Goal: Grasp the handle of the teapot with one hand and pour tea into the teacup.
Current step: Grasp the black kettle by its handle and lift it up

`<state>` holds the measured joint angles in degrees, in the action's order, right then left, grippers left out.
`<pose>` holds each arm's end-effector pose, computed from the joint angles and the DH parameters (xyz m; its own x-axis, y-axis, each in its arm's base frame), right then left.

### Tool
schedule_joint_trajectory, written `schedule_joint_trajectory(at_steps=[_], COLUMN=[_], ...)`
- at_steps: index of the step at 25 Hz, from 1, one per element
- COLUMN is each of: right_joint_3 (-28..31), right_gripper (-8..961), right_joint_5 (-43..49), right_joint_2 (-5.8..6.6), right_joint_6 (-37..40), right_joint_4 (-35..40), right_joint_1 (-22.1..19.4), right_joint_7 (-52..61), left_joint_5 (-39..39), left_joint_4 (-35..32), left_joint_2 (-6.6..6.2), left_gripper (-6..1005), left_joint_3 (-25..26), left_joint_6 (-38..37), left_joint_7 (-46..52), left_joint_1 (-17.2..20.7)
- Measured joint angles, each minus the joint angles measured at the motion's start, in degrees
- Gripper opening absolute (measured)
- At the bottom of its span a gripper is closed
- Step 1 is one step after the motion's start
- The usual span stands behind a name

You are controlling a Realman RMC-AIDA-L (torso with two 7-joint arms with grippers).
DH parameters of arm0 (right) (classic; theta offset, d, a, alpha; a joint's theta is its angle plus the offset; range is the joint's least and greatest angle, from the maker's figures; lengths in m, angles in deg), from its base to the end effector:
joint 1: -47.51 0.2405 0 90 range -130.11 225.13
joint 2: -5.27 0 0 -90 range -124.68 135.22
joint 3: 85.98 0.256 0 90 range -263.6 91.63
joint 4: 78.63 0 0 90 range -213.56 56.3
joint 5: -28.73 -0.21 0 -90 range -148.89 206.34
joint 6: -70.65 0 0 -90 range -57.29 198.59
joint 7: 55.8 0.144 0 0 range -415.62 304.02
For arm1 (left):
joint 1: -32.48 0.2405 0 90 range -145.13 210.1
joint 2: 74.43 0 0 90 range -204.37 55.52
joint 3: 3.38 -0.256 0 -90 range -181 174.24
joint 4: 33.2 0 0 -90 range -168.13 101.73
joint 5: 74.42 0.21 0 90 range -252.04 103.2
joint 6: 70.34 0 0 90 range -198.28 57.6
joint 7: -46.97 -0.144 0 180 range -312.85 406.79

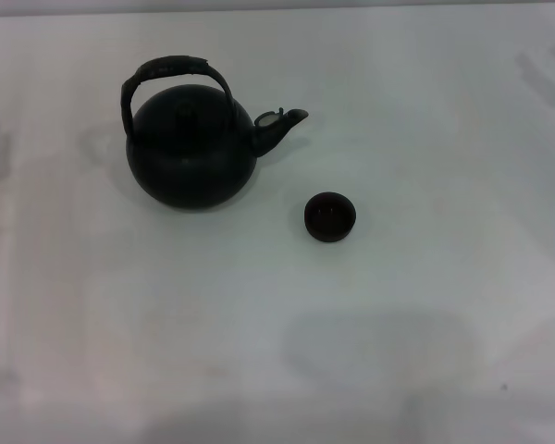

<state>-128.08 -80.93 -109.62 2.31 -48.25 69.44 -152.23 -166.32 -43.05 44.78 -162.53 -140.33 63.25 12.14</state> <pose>0.3261 0.3564 0.0859 0.2904 -0.2009 -0.9356 -0.9022 -0.3832 -0.1978 -0.3753 0.2891 0.0000 0.4950 -0.0330 0.8683 0.8615 0.1484 -0.4855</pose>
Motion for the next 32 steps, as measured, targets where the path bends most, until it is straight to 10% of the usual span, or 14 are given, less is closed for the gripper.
schedule_joint_trajectory(at_steps=[11, 32], right_joint_3=[0.0, -0.4], right_gripper=[872, 872], right_joint_5=[1.8, 1.8], right_joint_2=[0.22, 0.36], right_joint_6=[4.5, 6.8], right_joint_4=[-0.1, -0.2], right_joint_1=[0.2, 0.8], right_joint_7=[-0.8, -0.9], left_joint_5=[9.6, 31.0], left_joint_4=[-1.0, -6.6], left_joint_2=[0.11, 0.19], left_gripper=[892, 882], left_joint_3=[-2.4, -3.6], left_joint_6=[-0.3, -5.0], left_joint_7=[-3.2, -8.1], left_joint_1=[0.8, 5.7])
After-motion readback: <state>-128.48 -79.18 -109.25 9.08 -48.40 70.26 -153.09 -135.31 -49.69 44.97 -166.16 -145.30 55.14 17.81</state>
